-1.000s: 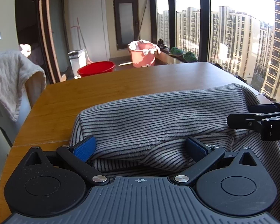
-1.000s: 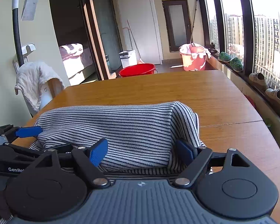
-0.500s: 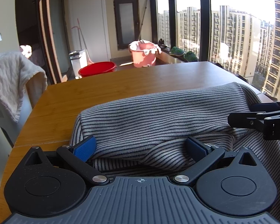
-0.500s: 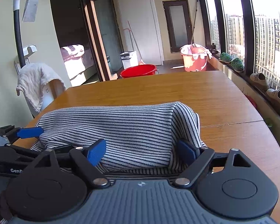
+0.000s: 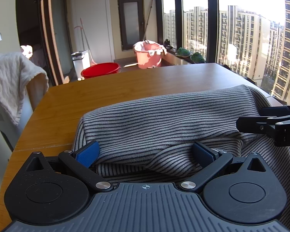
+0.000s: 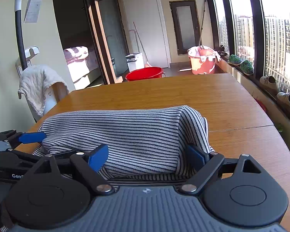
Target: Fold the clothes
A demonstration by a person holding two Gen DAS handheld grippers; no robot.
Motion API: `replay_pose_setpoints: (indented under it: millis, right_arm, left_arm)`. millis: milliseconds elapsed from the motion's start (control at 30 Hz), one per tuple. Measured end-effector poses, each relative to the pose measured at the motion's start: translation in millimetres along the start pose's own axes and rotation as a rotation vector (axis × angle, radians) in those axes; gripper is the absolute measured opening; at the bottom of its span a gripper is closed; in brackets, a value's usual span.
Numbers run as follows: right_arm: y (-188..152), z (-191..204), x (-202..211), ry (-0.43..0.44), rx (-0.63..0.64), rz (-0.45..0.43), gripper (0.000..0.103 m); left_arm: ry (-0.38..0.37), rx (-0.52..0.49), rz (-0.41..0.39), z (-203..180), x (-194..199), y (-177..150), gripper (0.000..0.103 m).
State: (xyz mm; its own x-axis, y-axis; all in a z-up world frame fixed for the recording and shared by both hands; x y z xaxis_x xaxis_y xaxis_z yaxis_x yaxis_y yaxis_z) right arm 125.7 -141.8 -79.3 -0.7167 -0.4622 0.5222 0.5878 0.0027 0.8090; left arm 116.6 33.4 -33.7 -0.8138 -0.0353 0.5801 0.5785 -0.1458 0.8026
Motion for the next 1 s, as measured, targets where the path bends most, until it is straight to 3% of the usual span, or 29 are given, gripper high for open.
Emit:
replay_pose_setpoints:
  millis: [467, 700, 800, 867, 933, 1000]
  right_arm:
    - [-1, -2, 1, 0.014, -0.007, -0.002, 0.091]
    - [2, -2, -2, 0.05, -0.012, 0.016, 0.098]
    - [12, 5, 11, 0.065, 0.024, -0.026, 0.09]
    - [24, 8, 23, 0.069, 0.06, -0.065, 0.076]
    - [36, 9, 31, 0.065, 0.094, -0.088, 0.074]
    - [39, 4, 19, 0.043, 0.105, -0.015, 0.073]
  left_arm:
    - [-0.024, 0.034, -0.011, 4, 7, 0, 0.103]
    - [-0.054, 0.124, -0.133, 28, 53, 20, 0.103]
    - [-0.078, 0.164, -0.087, 35, 42, 24, 0.103]
    - [-0.071, 0.164, -0.022, 33, 27, 19, 0.103]
    - [-0.047, 0.133, 0.01, 29, 17, 16, 0.103]
    - [-0.026, 0.1, 0.028, 24, 10, 13, 0.103]
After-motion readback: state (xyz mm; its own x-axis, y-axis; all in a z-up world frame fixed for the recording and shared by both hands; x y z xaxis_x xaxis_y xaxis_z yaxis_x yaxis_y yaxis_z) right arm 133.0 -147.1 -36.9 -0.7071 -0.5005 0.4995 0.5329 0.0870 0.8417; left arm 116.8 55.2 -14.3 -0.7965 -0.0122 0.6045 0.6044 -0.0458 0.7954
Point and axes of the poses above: each gripper's, at about its wrist camera, not at the fingertips, and x roughly against the way its jaws point, z to its left, y to its top, the point moved 5 cm from there along -x, roughly the way its jaws point, and after that the axes turned 5 degrees about -x, right-handed, at the moved point
